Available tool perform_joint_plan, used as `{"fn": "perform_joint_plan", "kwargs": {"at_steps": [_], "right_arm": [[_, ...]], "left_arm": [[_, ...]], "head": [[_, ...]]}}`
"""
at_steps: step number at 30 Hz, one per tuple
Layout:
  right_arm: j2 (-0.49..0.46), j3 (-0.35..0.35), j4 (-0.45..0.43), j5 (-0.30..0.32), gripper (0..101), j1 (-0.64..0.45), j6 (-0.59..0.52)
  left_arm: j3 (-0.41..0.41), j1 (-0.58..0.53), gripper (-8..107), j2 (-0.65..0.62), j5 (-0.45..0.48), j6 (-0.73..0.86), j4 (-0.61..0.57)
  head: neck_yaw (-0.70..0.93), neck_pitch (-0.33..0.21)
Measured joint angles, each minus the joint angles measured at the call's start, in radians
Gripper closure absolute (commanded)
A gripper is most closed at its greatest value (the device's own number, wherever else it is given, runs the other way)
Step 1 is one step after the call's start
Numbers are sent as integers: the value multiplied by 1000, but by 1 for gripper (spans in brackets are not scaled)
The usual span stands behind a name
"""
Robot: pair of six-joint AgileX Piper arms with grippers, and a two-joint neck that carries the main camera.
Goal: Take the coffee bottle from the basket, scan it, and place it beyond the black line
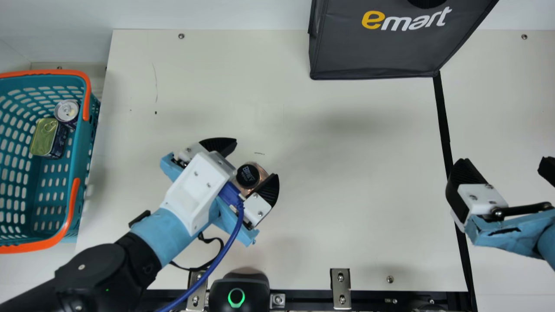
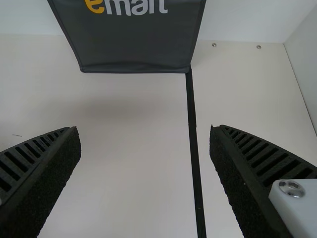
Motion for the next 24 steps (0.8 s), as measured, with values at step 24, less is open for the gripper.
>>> {"fn": "perform_joint_plan", "kwargs": {"at_steps": [24], "right_arm": [[0,0,0,0,10,0,0]], "left_arm": [[32,-106,9,45,117,-310,172]], "head": [[0,0]]}}
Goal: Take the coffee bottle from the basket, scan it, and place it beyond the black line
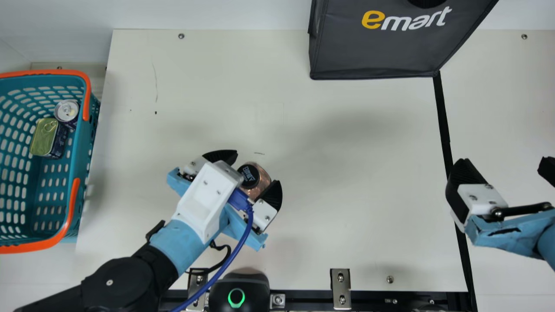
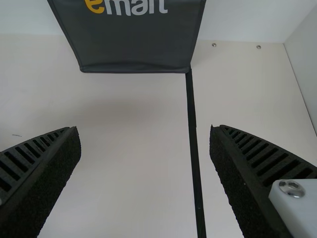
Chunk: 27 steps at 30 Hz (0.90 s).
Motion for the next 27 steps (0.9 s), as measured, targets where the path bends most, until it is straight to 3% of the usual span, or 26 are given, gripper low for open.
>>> {"fn": "perform_joint_plan", "kwargs": {"at_steps": [27], "right_arm": [[0,0,0,0,10,0,0]], "left_arm": [[22,-4,9,26,-25,-76,24]], "head": [[0,0]]}}
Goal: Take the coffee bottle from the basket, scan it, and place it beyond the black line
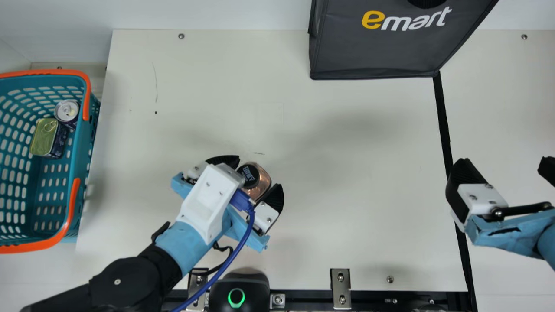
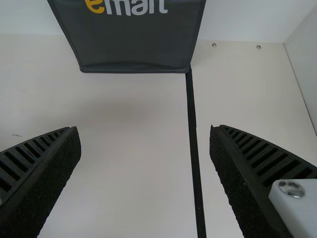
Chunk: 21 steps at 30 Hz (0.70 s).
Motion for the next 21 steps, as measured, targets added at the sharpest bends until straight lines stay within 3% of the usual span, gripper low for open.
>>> {"fn": "perform_joint_plan", "kwargs": {"at_steps": [5,17,21], "right_arm": [[0,0,0,0,10,0,0],[0,0,0,0,10,0,0],[0,0,0,0,10,0,0]], "left_arm": [[7,4,9,11,0,-17,11],[24,18,89,21,-9,-44,41],[25,28,89,21,-18,-40,44]], "head": [[0,0],[0,0],[0,0]]}}
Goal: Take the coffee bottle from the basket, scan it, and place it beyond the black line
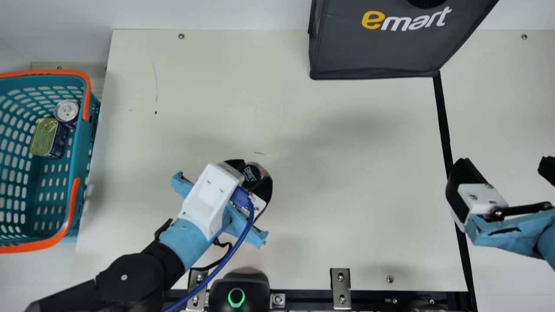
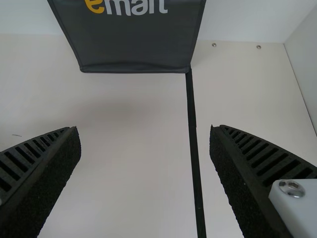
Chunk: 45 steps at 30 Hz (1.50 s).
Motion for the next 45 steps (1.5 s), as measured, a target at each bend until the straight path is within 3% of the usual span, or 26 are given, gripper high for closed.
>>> {"fn": "perform_joint_plan", "kwargs": {"at_steps": [16,29,45], "right_arm": [[0,0,0,0,10,0,0],[0,0,0,0,10,0,0],[0,0,0,0,10,0,0]], "left_arm": [[4,108,89,-43,-139,240,-110],[8,175,89,-62,-267,574,-343],[-15,195,89,-141,-209,1024,-741]], "head": [[0,0],[0,0],[0,0]]}}
